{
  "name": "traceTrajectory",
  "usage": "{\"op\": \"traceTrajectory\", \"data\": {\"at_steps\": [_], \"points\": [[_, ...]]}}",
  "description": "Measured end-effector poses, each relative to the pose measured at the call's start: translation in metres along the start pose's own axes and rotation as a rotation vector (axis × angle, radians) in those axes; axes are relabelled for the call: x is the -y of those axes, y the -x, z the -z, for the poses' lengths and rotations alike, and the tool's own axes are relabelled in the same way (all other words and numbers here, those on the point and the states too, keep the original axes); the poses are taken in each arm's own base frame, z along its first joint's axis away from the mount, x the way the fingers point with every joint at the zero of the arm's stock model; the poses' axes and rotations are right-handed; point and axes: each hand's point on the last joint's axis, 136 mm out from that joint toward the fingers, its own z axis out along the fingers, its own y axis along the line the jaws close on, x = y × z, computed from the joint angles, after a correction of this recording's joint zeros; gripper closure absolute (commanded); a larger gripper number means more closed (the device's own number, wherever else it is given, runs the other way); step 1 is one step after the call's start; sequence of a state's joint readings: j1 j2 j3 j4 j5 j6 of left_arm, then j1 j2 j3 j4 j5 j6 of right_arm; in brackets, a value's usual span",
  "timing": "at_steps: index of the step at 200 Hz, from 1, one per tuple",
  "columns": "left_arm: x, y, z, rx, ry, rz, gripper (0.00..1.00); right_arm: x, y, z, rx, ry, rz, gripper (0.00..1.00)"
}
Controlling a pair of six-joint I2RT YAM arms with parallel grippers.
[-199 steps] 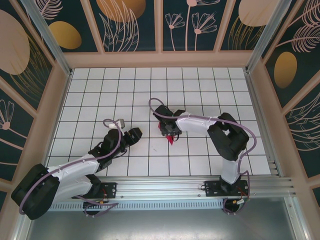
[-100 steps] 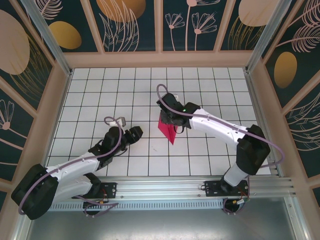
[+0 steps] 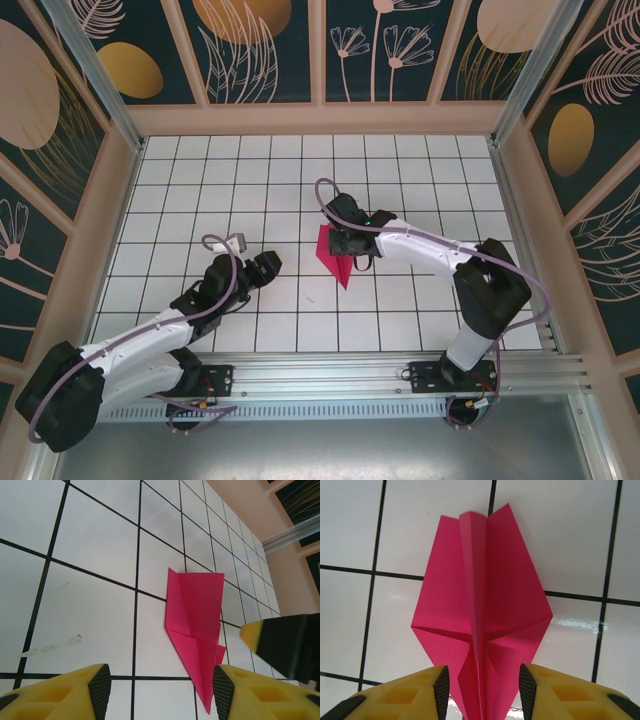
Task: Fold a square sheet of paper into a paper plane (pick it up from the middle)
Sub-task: Move the paper plane to the center of the table.
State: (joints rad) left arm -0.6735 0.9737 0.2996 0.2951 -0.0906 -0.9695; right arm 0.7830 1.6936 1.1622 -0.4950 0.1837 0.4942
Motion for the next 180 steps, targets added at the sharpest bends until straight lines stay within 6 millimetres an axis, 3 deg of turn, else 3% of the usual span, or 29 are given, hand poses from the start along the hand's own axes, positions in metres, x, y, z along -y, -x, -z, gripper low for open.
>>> {"op": "traceTrajectory", "data": {"at_steps": [57, 92, 112, 135, 180], "points": [[-0.007, 0.009, 0.012, 0.044, 0.040, -0.027, 0.32, -0.003, -0.017, -0.034, -0.070, -0.007, 0.013, 0.56], [-0.006, 0.020, 0.023, 0.096, 0.046, -0.031, 0.29, -0.002, -0.023, -0.044, -0.093, -0.014, 0.012, 0.58], [-0.007, 0.023, 0.027, 0.115, 0.046, -0.029, 0.29, -0.004, -0.025, -0.046, -0.097, -0.009, 0.010, 0.64], [-0.013, 0.022, 0.029, 0.117, 0.063, -0.032, 0.29, -0.009, -0.027, -0.046, -0.097, -0.003, 0.006, 0.84], [-0.018, 0.021, 0.031, 0.115, 0.087, -0.039, 0.28, -0.026, -0.036, -0.042, -0.092, 0.006, -0.017, 0.89]]}}
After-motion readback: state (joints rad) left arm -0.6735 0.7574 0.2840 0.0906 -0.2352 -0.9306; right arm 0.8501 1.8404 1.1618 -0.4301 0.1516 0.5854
